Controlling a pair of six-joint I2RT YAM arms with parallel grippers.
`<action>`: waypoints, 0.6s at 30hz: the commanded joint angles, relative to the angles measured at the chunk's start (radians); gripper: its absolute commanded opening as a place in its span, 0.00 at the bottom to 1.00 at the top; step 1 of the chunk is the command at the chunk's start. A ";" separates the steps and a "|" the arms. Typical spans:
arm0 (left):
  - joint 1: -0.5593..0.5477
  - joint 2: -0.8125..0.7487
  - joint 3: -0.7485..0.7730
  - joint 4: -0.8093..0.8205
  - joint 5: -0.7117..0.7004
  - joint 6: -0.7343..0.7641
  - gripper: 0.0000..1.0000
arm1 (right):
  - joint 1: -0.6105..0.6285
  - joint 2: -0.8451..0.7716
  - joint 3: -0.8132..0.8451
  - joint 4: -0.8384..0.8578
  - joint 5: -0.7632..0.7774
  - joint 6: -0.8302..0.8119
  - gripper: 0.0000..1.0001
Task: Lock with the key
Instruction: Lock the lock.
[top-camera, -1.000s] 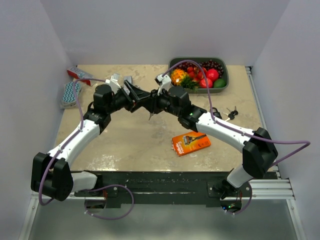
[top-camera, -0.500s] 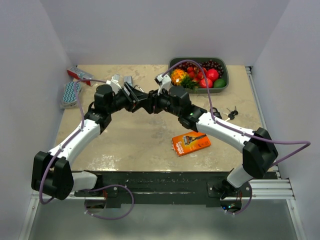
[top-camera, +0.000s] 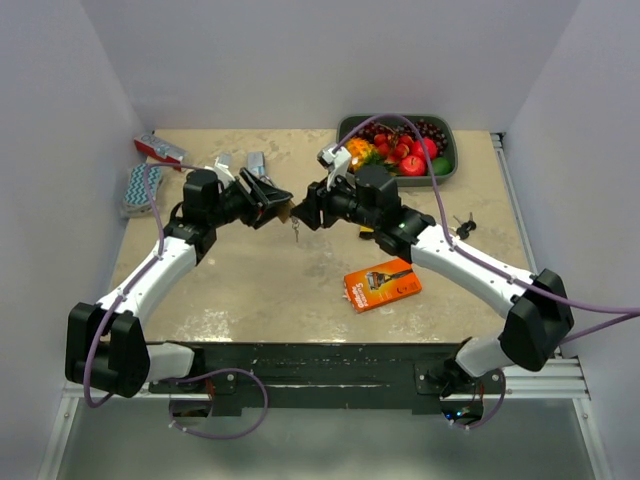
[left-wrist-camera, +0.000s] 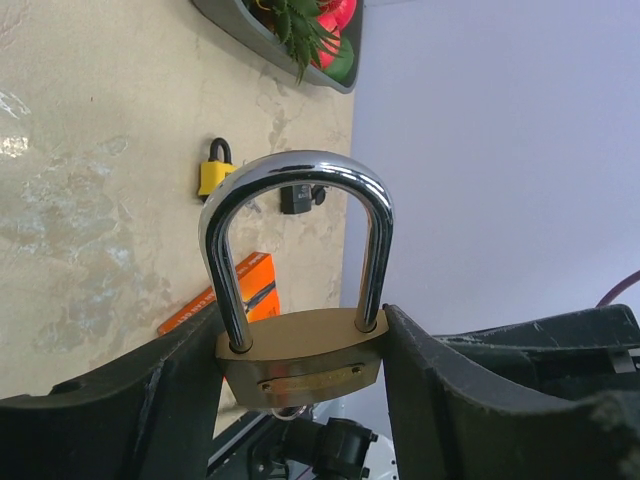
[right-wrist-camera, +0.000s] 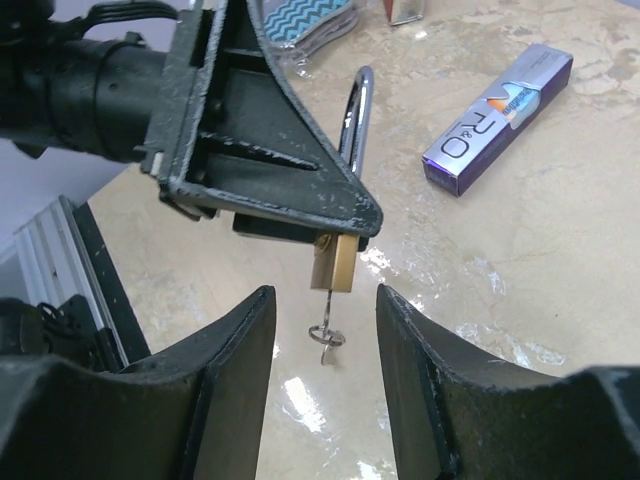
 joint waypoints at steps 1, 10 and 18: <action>0.003 -0.034 0.021 0.068 0.022 0.004 0.00 | 0.001 -0.016 0.006 -0.027 -0.049 -0.068 0.47; 0.003 -0.038 0.024 0.071 0.022 0.002 0.00 | 0.002 0.021 0.004 -0.037 -0.051 -0.077 0.40; 0.003 -0.028 0.031 0.080 0.026 -0.001 0.00 | 0.005 0.062 0.027 -0.027 -0.075 -0.076 0.34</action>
